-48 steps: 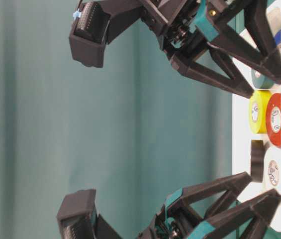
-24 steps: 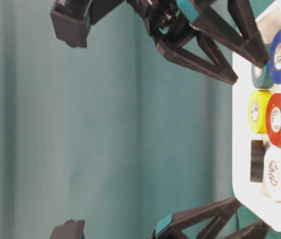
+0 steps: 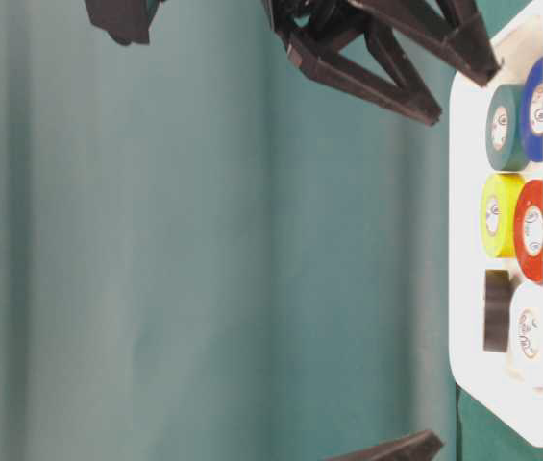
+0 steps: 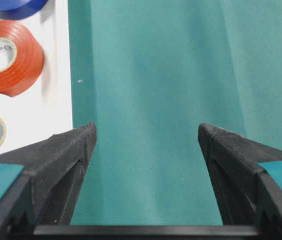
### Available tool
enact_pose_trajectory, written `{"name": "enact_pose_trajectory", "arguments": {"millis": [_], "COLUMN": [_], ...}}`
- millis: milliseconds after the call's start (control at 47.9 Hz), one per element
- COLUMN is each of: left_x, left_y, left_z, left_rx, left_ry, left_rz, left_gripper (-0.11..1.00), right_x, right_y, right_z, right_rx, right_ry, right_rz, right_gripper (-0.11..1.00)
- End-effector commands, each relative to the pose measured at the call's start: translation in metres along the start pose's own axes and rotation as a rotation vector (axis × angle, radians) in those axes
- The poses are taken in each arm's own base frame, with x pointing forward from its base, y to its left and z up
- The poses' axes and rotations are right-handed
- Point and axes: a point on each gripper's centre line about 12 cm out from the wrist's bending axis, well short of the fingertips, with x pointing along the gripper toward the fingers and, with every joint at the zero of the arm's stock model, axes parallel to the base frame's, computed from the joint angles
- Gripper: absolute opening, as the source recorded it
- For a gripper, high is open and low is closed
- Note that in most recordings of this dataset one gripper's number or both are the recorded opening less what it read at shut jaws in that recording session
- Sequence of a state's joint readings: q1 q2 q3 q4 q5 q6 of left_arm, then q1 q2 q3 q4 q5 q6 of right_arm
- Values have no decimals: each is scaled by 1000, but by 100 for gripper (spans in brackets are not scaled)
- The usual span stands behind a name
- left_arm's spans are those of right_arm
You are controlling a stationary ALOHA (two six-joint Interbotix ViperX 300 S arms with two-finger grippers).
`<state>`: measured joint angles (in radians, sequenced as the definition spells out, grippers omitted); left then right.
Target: Put the tape alternately from left to right into the white case.
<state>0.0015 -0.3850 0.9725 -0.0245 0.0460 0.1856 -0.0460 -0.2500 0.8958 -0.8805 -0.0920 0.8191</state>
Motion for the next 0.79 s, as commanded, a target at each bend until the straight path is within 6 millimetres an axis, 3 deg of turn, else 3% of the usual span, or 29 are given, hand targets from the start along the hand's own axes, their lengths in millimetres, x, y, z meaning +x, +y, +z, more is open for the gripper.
{"name": "enact_pose_trajectory", "arguments": {"millis": [0, 773], "left_x": [-9, -62], "left_y": [0, -5], "left_z": [6, -24], "left_rx": [0, -75], "left_ry": [-43, -154], "left_rz": [5, 17], "left_gripper": [88, 88], "right_x": [-7, -38], "right_y": [1, 4], "right_z": [8, -14], "right_rx": [1, 74], "right_ry": [-33, -52], "right_rz": [3, -1], "right_gripper": [88, 88]}}
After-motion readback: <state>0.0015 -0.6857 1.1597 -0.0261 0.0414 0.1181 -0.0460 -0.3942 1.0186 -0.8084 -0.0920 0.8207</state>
